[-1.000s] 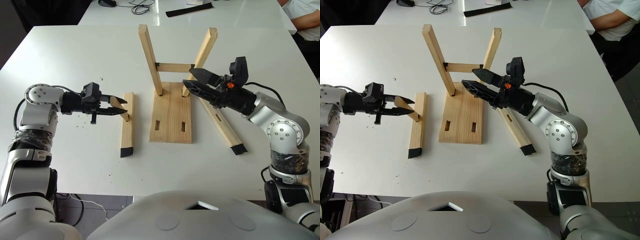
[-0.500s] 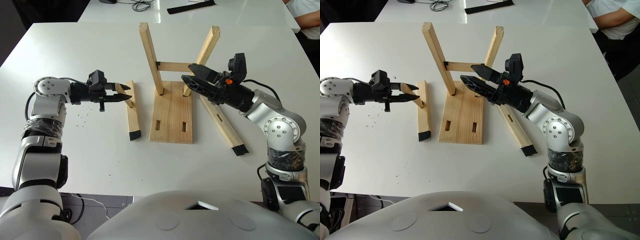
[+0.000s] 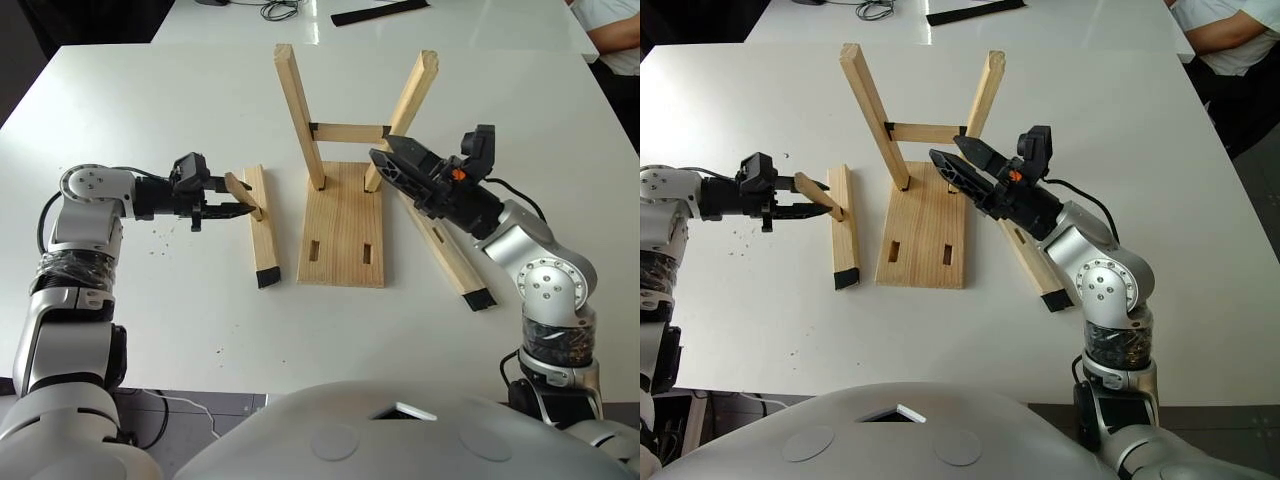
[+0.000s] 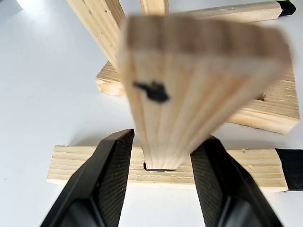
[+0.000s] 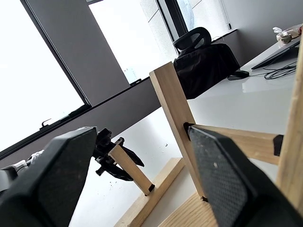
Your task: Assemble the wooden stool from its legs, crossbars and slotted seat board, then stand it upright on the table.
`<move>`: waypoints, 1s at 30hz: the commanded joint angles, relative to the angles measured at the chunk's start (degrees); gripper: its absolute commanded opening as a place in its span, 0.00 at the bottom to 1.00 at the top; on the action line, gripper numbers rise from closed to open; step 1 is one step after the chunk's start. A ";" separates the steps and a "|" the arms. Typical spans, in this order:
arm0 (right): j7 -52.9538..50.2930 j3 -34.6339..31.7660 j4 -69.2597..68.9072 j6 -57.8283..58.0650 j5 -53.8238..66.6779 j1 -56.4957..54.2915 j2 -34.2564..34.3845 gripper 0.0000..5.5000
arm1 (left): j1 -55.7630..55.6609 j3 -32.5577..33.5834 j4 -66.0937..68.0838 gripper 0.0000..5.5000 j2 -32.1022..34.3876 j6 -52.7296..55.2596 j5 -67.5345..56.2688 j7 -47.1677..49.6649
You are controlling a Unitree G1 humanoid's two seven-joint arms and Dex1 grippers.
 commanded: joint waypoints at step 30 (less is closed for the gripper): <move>-10.14 -0.71 -7.93 -0.54 5.60 8.27 2.70 0.65 | 18.70 20.62 -64.51 0.38 -21.01 37.81 -16.07 76.27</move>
